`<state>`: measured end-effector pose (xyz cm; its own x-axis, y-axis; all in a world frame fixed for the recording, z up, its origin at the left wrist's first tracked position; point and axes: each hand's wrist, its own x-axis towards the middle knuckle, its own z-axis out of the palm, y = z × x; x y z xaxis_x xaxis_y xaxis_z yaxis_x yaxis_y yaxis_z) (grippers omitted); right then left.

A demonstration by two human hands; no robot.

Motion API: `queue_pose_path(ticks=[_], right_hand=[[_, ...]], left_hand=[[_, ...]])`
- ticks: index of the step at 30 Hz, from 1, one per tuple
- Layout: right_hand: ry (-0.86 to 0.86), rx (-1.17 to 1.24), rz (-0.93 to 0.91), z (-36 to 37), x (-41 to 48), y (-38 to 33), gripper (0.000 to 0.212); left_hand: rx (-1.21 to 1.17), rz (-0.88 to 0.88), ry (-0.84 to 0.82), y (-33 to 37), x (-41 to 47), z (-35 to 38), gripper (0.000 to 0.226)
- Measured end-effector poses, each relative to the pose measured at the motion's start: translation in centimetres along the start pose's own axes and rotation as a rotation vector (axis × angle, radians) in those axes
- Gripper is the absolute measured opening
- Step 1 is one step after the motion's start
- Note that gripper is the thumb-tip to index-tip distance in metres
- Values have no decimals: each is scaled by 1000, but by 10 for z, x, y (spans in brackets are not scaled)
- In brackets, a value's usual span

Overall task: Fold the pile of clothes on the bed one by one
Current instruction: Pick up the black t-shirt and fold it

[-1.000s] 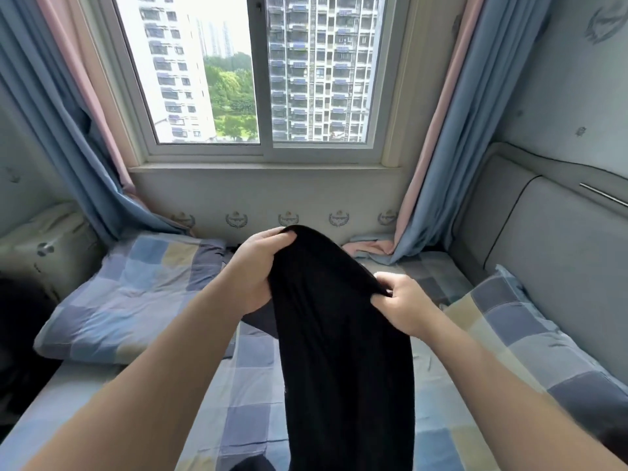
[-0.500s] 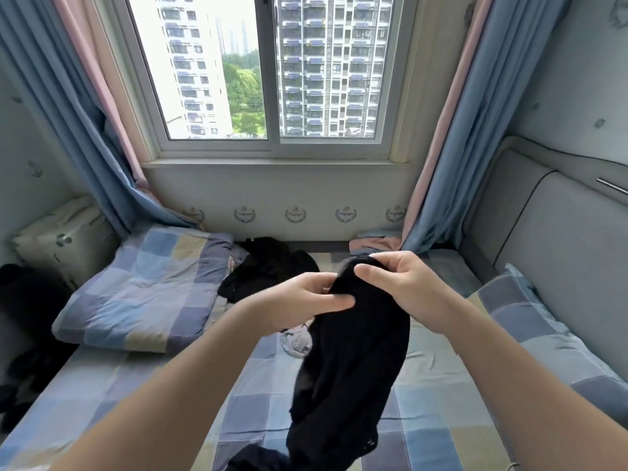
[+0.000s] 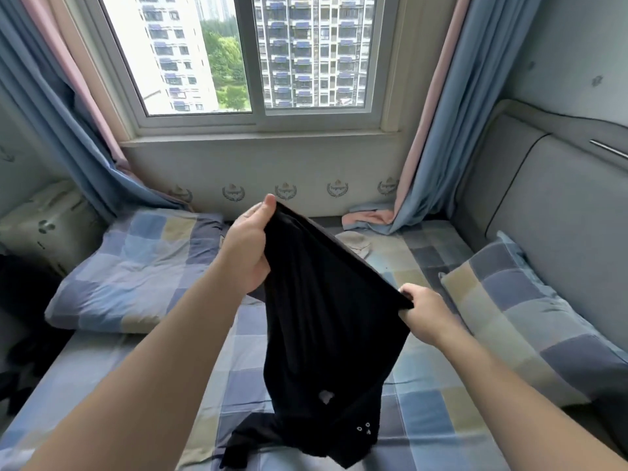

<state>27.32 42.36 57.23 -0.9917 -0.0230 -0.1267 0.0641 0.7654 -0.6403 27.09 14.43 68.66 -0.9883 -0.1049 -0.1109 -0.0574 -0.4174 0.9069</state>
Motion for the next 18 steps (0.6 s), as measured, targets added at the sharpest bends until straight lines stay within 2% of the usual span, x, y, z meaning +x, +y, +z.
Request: queue_pose_path(ticks=[2, 4, 6, 8, 9, 11, 12, 13, 14, 15, 18], right_hand=[[13, 98, 4, -1, -1, 10, 15], [-35, 330, -27, -6, -1, 7, 19], [-117, 558, -69, -14, -7, -9, 29], [-175, 652, -154, -24, -16, -33, 35], [-198, 675, -201, -28, -19, -47, 35], [-245, 711, -261, -36, -26, -69, 31], [-252, 707, -282, -39, -28, -80, 29], [-242, 686, -304, -42, -30, -89, 25], [-223, 651, -329, -46, -32, -96, 22], [-203, 621, -351, -49, -33, -102, 20], [-189, 619, -355, -56, -31, -107, 12]], left_hand=[[67, 76, 40, 6, 4, -6, 32], [212, 81, 54, 0, 9, -13, 28], [476, 60, 51, -13, 13, -17, 23], [787, 62, -32, -28, 13, -19, 24], [906, 58, -98, -32, 8, -16, 42], [1000, 36, -293, -38, 0, -10, 85], [989, 25, -408, -41, -1, -7, 89], [940, 6, -524, -43, -5, -3, 77], [868, -22, -602, -45, -8, 0, 56], [809, -47, -620, -45, -11, 2, 39], [680, -81, -571, -37, -16, 4, 30]])
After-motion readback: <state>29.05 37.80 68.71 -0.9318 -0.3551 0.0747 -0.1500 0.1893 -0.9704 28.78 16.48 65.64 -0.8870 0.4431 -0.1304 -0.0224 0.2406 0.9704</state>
